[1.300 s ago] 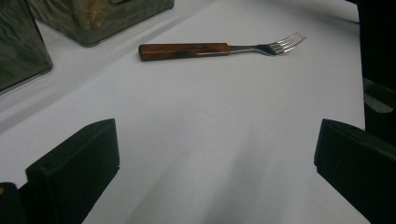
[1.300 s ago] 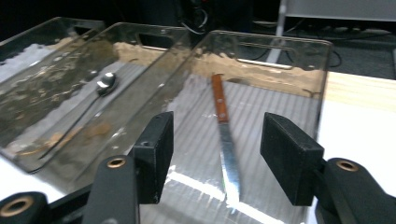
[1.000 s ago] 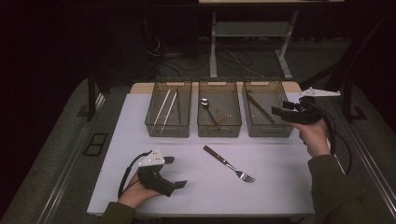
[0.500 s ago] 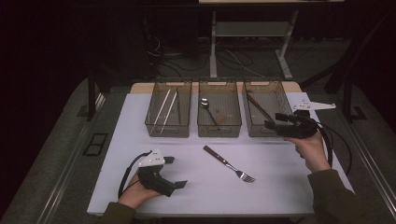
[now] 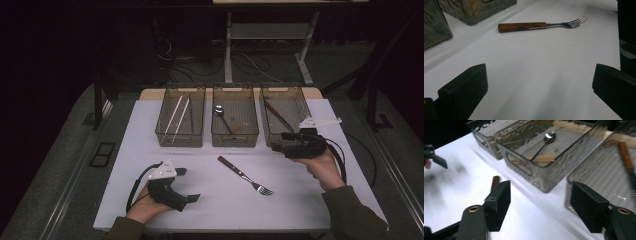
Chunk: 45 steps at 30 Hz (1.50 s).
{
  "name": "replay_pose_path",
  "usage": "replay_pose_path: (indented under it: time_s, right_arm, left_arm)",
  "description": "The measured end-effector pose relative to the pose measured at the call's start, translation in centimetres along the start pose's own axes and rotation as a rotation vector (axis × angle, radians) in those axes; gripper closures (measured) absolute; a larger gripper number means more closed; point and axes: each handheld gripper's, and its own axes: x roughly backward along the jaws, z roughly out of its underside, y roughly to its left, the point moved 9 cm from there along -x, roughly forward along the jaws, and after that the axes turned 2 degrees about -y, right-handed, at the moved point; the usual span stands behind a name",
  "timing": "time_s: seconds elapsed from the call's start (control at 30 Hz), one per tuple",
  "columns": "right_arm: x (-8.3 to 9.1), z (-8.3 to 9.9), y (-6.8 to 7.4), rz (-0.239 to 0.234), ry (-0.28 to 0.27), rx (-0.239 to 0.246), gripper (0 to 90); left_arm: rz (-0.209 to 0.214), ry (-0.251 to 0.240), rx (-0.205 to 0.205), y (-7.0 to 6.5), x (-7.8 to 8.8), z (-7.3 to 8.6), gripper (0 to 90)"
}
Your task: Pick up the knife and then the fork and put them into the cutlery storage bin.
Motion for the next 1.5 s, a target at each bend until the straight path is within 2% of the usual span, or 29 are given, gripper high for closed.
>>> replay_pose_path:
  time_s: [0.43, 0.63, 0.87, 0.93, 1.1, 1.37, 1.5]
  right_arm:
    - [-2.6, 0.9, 3.4, -0.070, 0.077, 0.058, 32.5]
    - [-4.1, 1.5, 4.5, -0.076, 0.141, 0.084, 34.4]
    - [-5.6, 2.2, 5.7, -0.088, 0.247, 0.108, 39.0]
    - [-6.1, 2.5, 5.9, -0.075, 0.291, 0.112, 40.2]
    - [-7.3, 2.9, 6.7, -0.103, 0.367, 0.132, 46.0]
    - [-9.1, 3.7, 7.5, -0.093, 0.543, 0.179, 57.4]
    - [-9.8, 4.1, 7.9, -0.100, 0.611, 0.184, 61.8]
  left_arm:
    - [0.002, 0.001, 0.003, 0.0, -0.1, 0.0, 0.0]
    - [0.002, 0.001, 0.007, 0.0, -0.1, 0.0, 0.0]
    - [0.001, 0.000, 0.007, -0.1, -0.1, 0.0, 0.0]
    - [0.001, 0.000, 0.008, 0.0, -0.1, 0.0, 0.0]
    - [0.004, 0.001, 0.005, 0.0, -0.2, 0.0, 0.0]
    - [0.008, -0.001, 0.000, -0.1, -0.2, -0.1, 0.0]
    - [0.010, -0.002, 0.001, -0.2, -0.2, -0.1, 0.0]
